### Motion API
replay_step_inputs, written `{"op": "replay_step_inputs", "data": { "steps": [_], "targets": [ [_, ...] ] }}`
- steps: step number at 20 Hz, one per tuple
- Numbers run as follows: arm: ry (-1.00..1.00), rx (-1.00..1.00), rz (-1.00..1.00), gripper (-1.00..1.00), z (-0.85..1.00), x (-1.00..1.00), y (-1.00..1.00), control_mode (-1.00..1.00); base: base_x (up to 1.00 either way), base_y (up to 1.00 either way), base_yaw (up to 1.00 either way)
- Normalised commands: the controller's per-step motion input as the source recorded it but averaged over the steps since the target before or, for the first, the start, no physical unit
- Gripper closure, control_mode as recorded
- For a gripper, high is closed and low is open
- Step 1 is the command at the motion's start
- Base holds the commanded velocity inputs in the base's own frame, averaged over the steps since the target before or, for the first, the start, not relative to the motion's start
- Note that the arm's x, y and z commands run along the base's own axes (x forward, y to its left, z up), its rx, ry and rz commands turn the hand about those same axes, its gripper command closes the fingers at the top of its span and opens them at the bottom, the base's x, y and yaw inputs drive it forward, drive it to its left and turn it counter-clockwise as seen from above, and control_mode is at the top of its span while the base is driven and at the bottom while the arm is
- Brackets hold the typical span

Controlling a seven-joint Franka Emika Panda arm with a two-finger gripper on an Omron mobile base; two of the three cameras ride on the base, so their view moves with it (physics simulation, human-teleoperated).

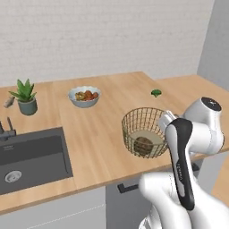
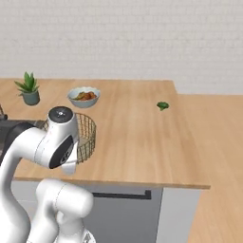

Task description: Open the cabinet, pick up the bread from the cabinet and place it in the basket. Then move the basket to the dining counter.

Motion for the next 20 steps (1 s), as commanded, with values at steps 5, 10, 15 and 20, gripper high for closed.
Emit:
{"op": "replay_step_inputs", "data": {
  "steps": [5, 10, 15, 20],
  "targets": [
    [0.00, 0.00, 0.00, 1.00, 0.00, 0.00, 0.00, 1.00, 0.53, 0.00, -0.04],
    [0.00, 0.00, 0.00, 1.00, 0.00, 0.00, 0.00, 1.00, 0.70, 0.00, 0.00],
    [0.00, 0.00, 0.00, 1.00, 0.00, 0.00, 0.00, 1.00, 0.37, 0.00, 0.00],
    [0.00, 0.00, 0.00, 1.00, 0.00, 0.57, -0.03, -1.00, 0.20, 0.00, 0.00]
  ]
}}
